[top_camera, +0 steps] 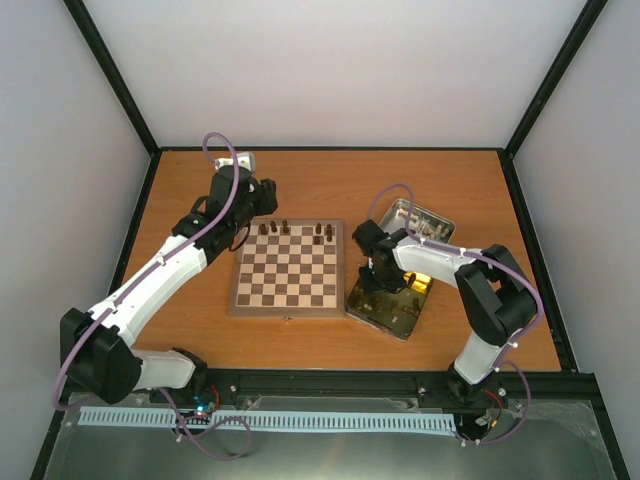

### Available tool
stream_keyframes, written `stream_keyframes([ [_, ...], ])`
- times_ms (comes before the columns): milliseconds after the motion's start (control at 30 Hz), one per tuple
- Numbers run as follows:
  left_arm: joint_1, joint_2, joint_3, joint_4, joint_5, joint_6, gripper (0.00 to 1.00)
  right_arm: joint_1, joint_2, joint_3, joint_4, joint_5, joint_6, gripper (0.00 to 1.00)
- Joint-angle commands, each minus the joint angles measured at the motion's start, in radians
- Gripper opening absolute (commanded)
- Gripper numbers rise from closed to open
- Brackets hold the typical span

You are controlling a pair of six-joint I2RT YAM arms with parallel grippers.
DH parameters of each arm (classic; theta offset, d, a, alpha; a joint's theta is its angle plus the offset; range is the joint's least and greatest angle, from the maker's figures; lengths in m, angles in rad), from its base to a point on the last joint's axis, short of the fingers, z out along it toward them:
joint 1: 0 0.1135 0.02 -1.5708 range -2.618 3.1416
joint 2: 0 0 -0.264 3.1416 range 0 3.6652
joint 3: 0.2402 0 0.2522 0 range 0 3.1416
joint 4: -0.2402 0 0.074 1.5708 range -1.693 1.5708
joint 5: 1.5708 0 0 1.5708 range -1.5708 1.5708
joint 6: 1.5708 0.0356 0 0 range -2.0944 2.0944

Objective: Set up the chess pieces on the board
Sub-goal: Pick up the chess piece from the storage box, then place the chess piece on the chessboard.

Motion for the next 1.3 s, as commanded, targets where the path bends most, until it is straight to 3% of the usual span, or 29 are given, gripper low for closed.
stream_keyframes([
  [0,0.005,0.002,0.043,-0.018,0.013,0.021,0.55,-0.01,0.025,0.023,0.015,0.022,0.01,0.2],
  [200,0.005,-0.005,0.035,-0.017,0.036,0.016,0.55,-0.027,0.0,0.012,0.049,-0.028,-0.005,0.09],
  [567,0.004,-0.025,0.007,0.009,0.132,0.02,0.56,-0.116,-0.23,-0.073,0.21,-0.166,0.001,0.1],
  [700,0.004,-0.053,-0.045,0.066,0.262,0.035,0.58,-0.131,-0.312,-0.079,0.265,-0.182,0.069,0.1],
  [800,-0.002,-0.108,-0.127,0.155,0.354,0.024,0.56,-0.133,-0.361,-0.045,0.339,-0.234,0.247,0.09],
  [933,-0.042,-0.184,-0.22,0.225,0.406,0.01,0.57,-0.133,-0.382,-0.008,0.544,-0.346,0.551,0.1],
  [1100,-0.091,-0.302,-0.331,0.317,0.496,-0.051,0.62,-0.108,-0.381,-0.089,0.882,-0.463,0.859,0.1],
  [1167,-0.094,-0.354,-0.391,0.365,0.528,-0.104,0.63,-0.096,-0.381,-0.11,1.011,-0.482,0.876,0.1],
  [1267,-0.094,-0.435,-0.46,0.446,0.556,-0.195,0.67,-0.063,-0.411,-0.12,1.13,-0.45,0.766,0.1],
])
